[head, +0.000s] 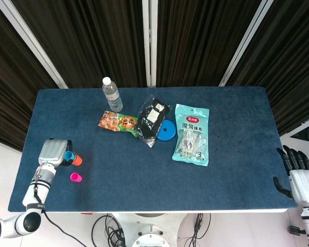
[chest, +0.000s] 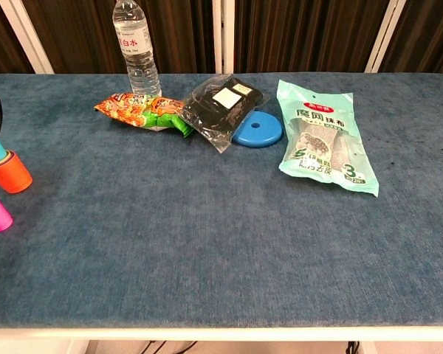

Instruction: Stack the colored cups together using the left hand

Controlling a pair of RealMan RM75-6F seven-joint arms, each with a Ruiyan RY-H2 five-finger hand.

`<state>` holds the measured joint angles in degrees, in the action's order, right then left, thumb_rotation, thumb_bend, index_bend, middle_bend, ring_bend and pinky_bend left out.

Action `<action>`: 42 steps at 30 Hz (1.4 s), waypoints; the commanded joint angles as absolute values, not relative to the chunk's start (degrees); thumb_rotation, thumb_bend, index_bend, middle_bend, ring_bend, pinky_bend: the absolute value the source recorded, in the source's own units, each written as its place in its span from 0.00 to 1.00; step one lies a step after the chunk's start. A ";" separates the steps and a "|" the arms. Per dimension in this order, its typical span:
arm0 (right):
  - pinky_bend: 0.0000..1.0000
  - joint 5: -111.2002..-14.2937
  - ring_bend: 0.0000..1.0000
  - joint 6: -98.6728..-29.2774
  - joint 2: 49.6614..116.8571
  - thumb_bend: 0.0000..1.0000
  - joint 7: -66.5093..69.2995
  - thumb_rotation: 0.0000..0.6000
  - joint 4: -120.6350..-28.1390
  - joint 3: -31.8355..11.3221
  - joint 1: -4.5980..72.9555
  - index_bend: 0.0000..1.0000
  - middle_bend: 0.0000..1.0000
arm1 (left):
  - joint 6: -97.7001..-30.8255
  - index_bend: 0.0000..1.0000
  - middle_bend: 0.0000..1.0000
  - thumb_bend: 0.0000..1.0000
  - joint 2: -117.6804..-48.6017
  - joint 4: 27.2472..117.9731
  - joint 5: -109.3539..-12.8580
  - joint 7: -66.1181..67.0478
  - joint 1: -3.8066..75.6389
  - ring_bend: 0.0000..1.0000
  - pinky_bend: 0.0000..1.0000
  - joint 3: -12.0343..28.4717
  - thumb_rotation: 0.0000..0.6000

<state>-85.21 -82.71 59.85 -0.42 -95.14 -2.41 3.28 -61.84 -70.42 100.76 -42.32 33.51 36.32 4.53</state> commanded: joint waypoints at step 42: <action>0.00 -86.84 0.00 -84.64 58.57 0.33 1.06 1.00 -95.99 -2.15 2.49 0.00 0.00 | -74.45 0.29 0.32 0.18 -73.37 104.63 -65.98 30.22 22.74 0.34 0.31 -6.56 1.00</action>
